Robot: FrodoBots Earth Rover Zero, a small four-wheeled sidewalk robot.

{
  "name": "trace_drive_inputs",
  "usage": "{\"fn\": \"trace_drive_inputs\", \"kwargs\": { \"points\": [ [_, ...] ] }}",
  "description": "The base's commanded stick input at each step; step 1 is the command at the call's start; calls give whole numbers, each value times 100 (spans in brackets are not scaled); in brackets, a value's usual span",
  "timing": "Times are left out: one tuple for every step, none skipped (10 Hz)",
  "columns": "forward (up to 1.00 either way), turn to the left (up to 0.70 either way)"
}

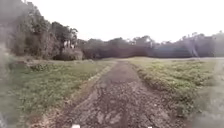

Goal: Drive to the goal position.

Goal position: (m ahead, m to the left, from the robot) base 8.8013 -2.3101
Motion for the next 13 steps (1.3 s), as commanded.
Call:
{"fn": "trace_drive_inputs", "kwargs": {
  "points": [
    [70,0],
    [70,0],
    [70,0],
    [70,0],
    [70,0],
    [70,0],
    [70,0],
    [70,0],
    [70,0],
    [70,0],
    [70,0],
    [70,0],
    [70,0]
  ]
}}
